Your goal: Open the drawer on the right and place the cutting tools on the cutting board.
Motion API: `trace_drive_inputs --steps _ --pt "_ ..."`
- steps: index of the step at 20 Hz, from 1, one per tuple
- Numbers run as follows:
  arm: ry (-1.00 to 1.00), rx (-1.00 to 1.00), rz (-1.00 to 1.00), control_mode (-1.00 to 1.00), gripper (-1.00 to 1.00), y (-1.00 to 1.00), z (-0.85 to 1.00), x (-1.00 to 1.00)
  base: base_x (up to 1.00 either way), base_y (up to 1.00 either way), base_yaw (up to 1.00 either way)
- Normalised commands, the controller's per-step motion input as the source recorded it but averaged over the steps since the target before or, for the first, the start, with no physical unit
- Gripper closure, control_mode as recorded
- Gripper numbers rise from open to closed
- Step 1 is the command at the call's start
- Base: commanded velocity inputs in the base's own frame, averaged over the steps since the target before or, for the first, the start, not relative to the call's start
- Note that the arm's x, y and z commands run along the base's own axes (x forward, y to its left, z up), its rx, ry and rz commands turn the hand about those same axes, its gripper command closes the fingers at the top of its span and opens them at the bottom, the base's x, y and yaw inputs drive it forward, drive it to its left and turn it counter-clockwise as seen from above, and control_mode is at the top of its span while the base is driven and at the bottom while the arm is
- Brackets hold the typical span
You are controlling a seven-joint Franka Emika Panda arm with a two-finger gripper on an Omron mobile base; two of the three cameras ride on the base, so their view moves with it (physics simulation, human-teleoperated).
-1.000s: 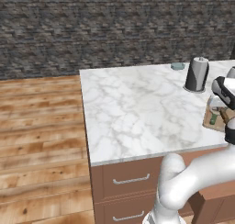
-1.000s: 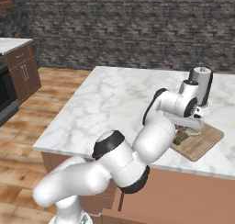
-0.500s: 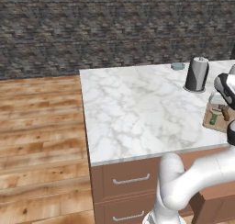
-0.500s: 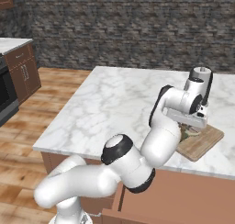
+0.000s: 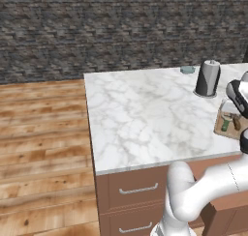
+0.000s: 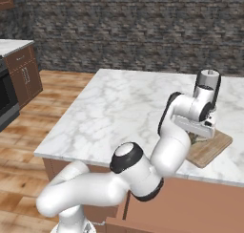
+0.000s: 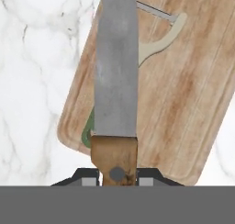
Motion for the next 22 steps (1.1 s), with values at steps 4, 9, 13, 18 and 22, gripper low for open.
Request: trace_drive_inputs --steps 4,9,13,18,22 --pt "0.06 0.01 -0.1 -1.0 1.0 -0.11 -0.2 0.0 0.0 0.0 0.0" --pt "0.06 0.0 -0.1 -1.0 1.0 -0.13 -0.17 0.0 0.0 0.0 0.0" --pt "0.07 0.01 -0.1 -1.0 1.0 -0.13 -0.19 0.0 0.0 0.0 0.0" --pt "0.07 0.0 -0.09 -1.0 1.0 -0.1 -0.19 0.0 0.0 0.0 0.0" --pt "0.07 0.01 -0.06 -1.0 1.0 -0.02 -0.21 0.02 0.0 0.0 0.0"
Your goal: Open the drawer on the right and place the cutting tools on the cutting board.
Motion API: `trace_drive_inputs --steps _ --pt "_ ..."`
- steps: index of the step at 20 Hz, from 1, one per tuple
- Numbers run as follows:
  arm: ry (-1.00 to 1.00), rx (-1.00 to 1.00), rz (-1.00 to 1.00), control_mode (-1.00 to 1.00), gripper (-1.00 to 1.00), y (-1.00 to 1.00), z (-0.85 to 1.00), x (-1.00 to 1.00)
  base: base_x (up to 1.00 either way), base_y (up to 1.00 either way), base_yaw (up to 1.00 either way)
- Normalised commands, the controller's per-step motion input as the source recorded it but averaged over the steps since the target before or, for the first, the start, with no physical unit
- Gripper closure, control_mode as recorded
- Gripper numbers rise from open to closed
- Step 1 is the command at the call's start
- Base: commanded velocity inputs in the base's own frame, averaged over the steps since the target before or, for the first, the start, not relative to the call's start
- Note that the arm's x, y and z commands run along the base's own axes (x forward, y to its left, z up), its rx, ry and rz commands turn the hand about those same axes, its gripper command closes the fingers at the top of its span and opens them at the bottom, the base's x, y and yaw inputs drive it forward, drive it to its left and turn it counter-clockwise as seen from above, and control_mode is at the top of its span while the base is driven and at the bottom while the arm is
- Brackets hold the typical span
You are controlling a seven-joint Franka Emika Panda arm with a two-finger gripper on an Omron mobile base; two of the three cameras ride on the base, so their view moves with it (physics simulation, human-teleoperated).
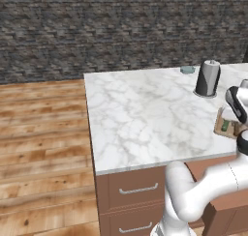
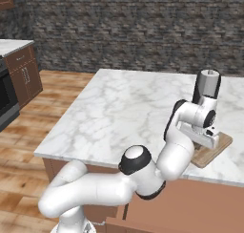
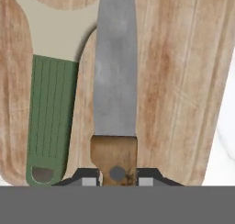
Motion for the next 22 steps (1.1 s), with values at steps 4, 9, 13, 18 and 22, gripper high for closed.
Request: trace_drive_inputs --steps 4,9,13,18,22 --pt "0.11 0.03 -0.05 -1.0 1.0 0.0 -0.3 0.08 0.0 0.0 0.0" --pt "0.05 0.0 -0.07 -1.0 1.0 -0.04 0.0 0.35 0.0 0.0 0.0" --pt "0.03 0.0 -0.05 -1.0 1.0 -0.2 0.0 0.37 0.0 0.0 0.0" --pt "0.01 0.02 -0.04 -1.0 1.0 -0.29 0.0 0.03 0.0 0.0 0.0" --pt "0.0 0.01 -0.04 -1.0 -1.0 -0.04 0.0 0.0 0.0 0.0 0.0"
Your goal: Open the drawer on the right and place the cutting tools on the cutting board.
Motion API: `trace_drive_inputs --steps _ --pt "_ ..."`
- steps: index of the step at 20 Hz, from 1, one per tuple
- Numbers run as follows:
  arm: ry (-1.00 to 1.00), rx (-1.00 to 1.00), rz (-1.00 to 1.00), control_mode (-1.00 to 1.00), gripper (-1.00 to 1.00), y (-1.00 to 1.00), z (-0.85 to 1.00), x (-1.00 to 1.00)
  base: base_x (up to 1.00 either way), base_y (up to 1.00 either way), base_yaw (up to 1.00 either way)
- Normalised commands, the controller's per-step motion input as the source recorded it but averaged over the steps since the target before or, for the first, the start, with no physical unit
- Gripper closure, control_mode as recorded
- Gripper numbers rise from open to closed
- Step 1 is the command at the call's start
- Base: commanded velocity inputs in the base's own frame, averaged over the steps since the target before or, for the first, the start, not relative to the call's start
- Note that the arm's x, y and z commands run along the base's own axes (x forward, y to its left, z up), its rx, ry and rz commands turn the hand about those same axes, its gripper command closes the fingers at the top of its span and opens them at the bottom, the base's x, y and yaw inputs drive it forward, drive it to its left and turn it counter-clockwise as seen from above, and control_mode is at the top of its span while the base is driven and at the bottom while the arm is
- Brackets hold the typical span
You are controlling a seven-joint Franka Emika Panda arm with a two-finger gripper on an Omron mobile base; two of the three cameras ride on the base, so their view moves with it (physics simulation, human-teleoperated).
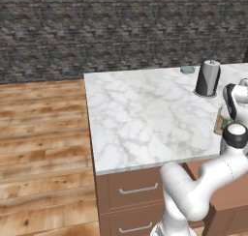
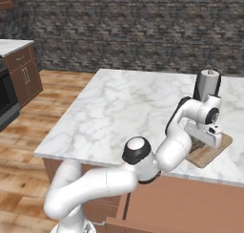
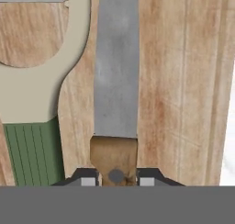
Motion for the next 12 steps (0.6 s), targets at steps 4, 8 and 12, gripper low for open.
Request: trace_drive_inputs --steps 4,8,12 --pt "0.0 0.0 0.0 -1.0 -1.0 0.0 0.0 0.0 0.0 0.0 0.0" --pt "0.0 0.0 0.0 -1.0 -1.0 0.0 0.0 -0.14 0.0 0.0 0.0" --pt "0.0 0.0 0.0 -1.0 -1.0 0.06 0.03 -0.34 0.0 0.0 0.0"
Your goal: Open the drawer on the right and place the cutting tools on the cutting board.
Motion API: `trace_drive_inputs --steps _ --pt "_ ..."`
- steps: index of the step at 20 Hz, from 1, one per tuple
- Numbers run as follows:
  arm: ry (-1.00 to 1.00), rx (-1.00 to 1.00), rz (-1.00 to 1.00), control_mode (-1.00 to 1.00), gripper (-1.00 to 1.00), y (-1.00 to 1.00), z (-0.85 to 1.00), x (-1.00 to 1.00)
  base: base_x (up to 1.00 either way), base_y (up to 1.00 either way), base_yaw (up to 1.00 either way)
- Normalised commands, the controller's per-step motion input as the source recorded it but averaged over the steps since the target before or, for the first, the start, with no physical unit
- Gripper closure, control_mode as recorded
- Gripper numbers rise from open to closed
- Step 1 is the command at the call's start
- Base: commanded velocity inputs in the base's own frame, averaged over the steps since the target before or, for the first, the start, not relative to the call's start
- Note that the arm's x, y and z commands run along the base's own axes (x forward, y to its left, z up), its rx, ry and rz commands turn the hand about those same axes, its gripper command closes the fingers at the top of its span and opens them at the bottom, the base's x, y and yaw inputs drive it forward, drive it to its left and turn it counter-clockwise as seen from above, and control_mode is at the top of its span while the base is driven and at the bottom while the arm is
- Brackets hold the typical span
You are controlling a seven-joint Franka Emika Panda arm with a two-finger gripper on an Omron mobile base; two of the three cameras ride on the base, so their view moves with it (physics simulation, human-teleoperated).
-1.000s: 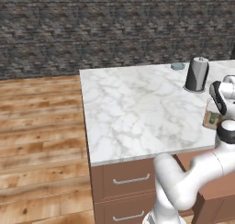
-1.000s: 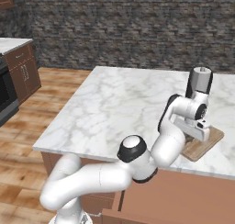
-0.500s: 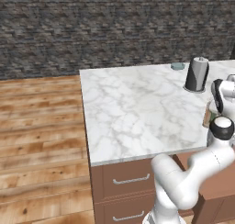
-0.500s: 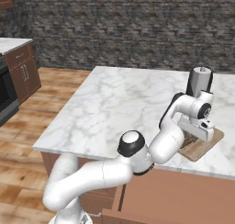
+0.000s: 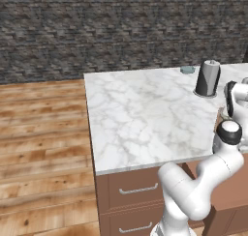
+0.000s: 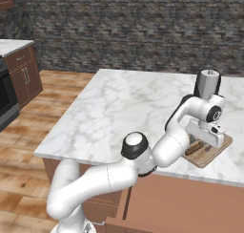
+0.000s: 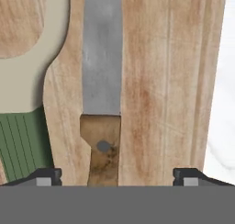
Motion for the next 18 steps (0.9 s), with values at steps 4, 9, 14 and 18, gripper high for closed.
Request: trace_drive_inputs --steps 4,9,14,18 --pt "-0.04 0.0 0.01 -1.0 -1.0 0.39 0.24 -0.65 0.0 0.0 0.0" --pt "-0.11 0.0 0.15 -1.0 -1.0 0.84 0.29 -0.8 0.0 0.0 0.0" --pt "-0.12 0.0 0.23 -1.0 -1.0 0.92 0.03 -0.91 0.0 0.0 0.0" --pt "-0.11 0.0 0.27 -1.0 -1.0 1.0 0.02 -1.0 0.0 0.0 0.0"
